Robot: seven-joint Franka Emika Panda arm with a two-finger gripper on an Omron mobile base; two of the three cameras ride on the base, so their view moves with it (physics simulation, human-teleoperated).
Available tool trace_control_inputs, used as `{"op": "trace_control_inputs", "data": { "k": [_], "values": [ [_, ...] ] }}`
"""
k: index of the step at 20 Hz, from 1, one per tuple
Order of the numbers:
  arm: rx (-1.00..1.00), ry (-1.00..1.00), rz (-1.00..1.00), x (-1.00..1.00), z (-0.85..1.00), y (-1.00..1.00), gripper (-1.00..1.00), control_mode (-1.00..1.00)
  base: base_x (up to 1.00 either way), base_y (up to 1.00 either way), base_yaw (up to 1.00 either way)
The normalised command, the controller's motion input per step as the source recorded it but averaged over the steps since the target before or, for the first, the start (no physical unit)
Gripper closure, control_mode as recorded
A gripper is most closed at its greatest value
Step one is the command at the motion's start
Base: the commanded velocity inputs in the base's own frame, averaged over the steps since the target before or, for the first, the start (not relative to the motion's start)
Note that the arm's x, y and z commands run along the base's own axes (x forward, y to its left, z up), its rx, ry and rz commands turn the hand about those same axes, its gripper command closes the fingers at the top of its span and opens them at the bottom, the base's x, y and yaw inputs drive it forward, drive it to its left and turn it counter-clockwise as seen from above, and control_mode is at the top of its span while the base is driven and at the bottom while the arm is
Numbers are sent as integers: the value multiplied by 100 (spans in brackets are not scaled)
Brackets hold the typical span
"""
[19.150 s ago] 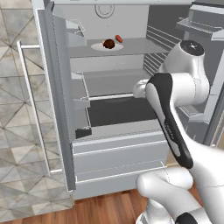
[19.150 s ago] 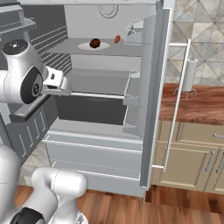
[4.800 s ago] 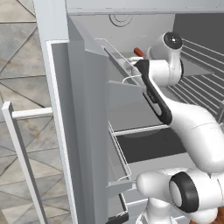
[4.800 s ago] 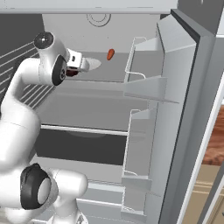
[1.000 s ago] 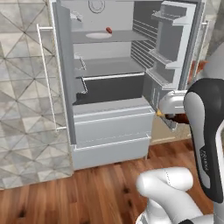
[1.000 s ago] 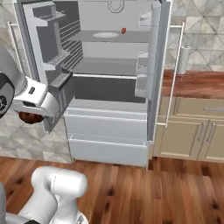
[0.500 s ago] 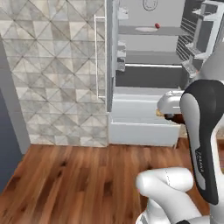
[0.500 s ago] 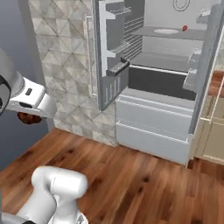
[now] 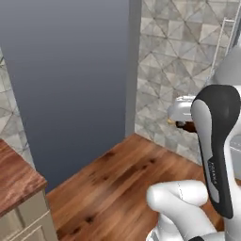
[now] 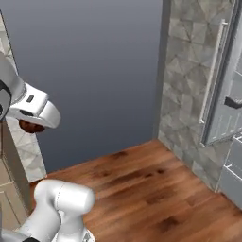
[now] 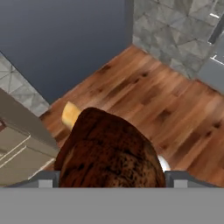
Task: Retrieve the steak from the fridge and place it on the saucepan with marinade on the stove.
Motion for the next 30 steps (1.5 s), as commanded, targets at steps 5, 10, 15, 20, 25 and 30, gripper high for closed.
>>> {"op": "trace_control_inputs", "data": {
  "k": [5,10,15,20,25,30],
  "values": [
    [0,0,0,0,0,0,100,100,-15,0,100],
    [0,0,0,0,0,0,100,100,-15,0,100],
    [0,0,0,0,0,0,100,100,-15,0,100],
    [0,0,0,0,0,0,100,100,-15,0,100],
    [0,0,0,0,0,0,100,100,-5,0,100],
    [0,0,0,0,0,0,100,100,27,66,39]
  ]
}}
